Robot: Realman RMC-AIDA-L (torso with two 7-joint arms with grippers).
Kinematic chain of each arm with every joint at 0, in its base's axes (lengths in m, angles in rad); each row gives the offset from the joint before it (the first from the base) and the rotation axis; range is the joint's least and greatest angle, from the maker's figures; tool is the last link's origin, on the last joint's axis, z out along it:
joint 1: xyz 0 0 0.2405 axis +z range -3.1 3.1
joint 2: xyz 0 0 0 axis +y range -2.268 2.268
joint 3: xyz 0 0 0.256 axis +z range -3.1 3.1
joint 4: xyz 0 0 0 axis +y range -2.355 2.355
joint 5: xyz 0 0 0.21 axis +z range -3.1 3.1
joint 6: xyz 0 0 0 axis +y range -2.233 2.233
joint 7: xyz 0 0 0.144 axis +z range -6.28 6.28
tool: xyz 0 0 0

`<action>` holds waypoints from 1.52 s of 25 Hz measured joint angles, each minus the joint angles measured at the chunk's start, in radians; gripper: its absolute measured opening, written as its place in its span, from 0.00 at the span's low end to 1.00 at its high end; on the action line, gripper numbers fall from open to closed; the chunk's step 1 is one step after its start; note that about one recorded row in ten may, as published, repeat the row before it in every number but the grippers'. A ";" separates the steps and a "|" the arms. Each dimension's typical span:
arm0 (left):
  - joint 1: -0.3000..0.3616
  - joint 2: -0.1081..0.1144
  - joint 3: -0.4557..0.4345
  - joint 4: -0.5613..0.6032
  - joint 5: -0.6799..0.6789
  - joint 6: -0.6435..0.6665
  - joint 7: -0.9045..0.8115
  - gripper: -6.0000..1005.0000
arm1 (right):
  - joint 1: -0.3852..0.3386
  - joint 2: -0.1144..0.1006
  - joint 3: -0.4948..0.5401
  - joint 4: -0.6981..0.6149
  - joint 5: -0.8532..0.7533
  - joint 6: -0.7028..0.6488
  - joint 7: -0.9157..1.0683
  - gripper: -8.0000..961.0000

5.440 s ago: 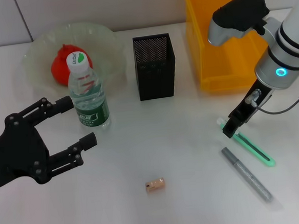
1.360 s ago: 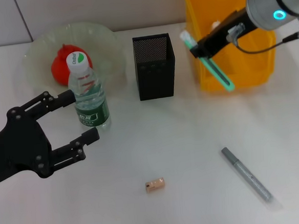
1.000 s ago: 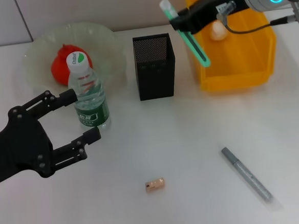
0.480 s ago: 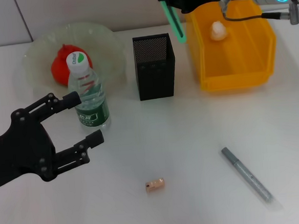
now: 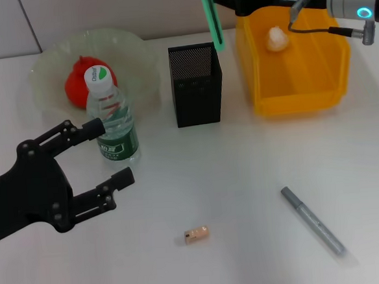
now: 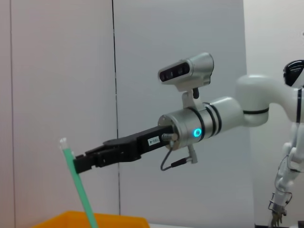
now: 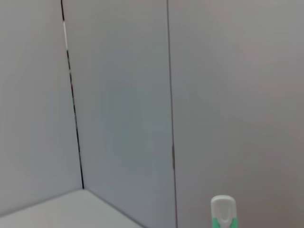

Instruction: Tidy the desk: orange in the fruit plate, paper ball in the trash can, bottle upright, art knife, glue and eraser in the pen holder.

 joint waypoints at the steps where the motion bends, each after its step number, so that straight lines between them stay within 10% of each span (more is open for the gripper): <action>1: 0.000 0.000 0.003 0.000 0.000 0.000 0.000 0.78 | 0.002 0.000 0.008 0.016 0.022 0.000 -0.029 0.19; 14: -0.005 0.000 0.019 -0.012 0.001 0.002 0.008 0.79 | 0.115 -0.012 0.169 0.378 0.200 -0.047 -0.318 0.19; 38: -0.017 0.001 0.030 -0.037 0.005 0.002 0.032 0.79 | 0.117 -0.006 0.166 0.419 0.192 -0.048 -0.335 0.19</action>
